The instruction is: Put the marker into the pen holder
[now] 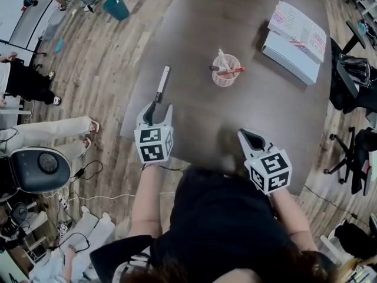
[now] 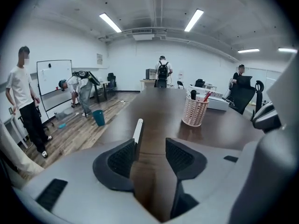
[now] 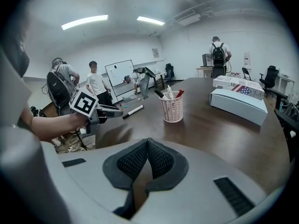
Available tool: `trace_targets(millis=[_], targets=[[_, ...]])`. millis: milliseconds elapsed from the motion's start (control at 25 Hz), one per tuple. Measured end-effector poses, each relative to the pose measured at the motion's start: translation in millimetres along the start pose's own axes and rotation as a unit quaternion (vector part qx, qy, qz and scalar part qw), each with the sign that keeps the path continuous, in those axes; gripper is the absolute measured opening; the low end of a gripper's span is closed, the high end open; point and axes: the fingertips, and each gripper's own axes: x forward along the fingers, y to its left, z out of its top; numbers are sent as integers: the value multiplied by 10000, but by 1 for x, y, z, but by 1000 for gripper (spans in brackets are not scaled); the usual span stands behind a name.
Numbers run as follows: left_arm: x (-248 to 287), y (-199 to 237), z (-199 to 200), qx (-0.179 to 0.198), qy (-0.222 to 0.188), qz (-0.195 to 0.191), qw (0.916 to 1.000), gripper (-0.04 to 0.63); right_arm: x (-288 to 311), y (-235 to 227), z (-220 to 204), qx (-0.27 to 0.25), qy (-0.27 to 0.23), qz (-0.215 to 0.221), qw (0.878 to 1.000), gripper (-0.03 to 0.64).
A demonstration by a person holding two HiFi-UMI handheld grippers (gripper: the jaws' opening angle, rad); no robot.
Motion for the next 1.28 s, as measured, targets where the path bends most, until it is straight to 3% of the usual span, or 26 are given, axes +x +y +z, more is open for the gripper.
trace_targets(millis=[600,800,1040,1280], targets=[[55,40,-29,79,867,-290,9958,198,31,7,8,309,125,-363,9988,18],[57,43,-29,18,857,-388,9956,179,37,8,11,375,152,-375,9985,18],[54,39,-32,208,853,-426,9952,84,38,7,10,420,152,-324,9985,18],[43,28,-26,291,673,-483,9961,81,35,3,13,384,80,-272,9989,18]])
